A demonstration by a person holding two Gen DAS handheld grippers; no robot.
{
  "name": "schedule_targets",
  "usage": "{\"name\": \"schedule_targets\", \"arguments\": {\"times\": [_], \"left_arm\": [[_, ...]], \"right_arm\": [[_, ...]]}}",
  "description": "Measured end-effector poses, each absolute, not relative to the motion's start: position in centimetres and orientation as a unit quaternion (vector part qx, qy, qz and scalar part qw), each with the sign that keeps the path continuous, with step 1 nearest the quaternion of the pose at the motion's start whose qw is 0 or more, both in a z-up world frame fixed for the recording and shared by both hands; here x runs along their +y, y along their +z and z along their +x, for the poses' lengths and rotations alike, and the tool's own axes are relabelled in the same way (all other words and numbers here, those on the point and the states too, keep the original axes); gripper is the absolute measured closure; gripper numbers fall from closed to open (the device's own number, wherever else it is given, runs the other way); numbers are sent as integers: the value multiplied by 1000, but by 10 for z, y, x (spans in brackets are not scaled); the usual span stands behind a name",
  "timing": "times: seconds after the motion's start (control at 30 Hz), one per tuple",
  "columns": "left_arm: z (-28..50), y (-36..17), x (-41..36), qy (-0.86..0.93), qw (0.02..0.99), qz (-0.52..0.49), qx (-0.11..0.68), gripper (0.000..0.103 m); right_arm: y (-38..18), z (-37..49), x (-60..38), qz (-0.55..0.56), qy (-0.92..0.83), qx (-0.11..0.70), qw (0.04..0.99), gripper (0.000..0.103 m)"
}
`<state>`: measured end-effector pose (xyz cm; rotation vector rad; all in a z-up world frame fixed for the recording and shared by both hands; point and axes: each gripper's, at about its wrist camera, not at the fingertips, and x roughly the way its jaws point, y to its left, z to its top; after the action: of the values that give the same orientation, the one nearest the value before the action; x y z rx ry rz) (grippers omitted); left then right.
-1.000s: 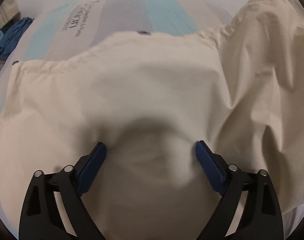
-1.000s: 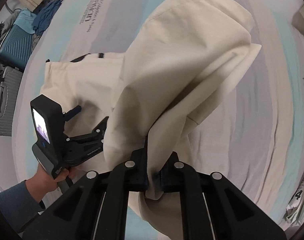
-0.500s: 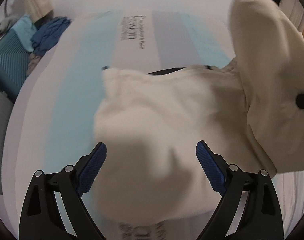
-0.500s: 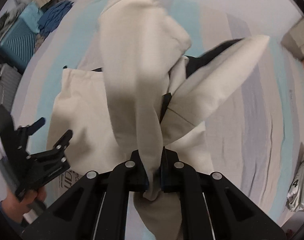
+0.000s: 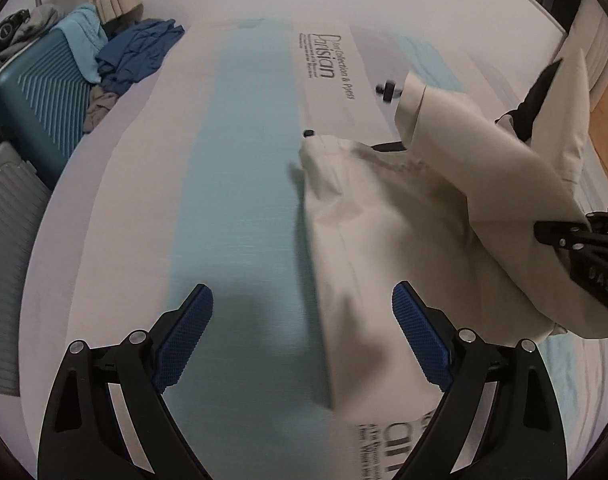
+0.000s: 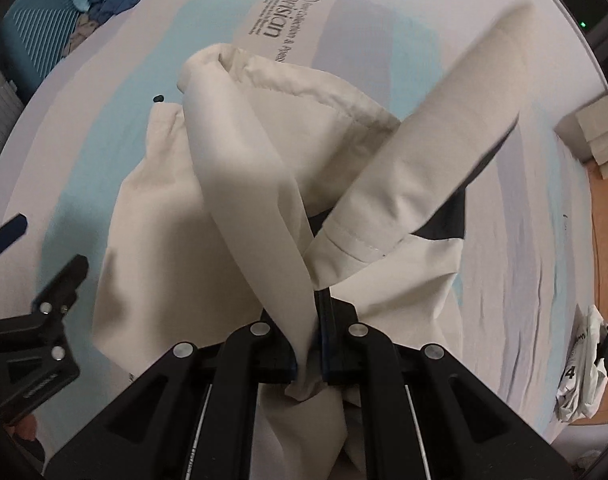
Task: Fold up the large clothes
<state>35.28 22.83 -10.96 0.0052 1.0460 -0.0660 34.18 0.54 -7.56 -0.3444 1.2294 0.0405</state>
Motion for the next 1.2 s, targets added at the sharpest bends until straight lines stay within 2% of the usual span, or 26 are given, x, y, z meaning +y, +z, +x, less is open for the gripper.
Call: {"name": "schedule_targets", "arguments": {"times": [0.63, 1.2], "left_arm": [[366, -130, 301, -16, 863, -37, 504, 14], [339, -140, 345, 16, 860, -68, 505, 13]], "right_arm": [[-124, 352, 72, -192, 23, 580, 791, 95], [-143, 345, 109, -206, 65, 572, 792, 93]]}}
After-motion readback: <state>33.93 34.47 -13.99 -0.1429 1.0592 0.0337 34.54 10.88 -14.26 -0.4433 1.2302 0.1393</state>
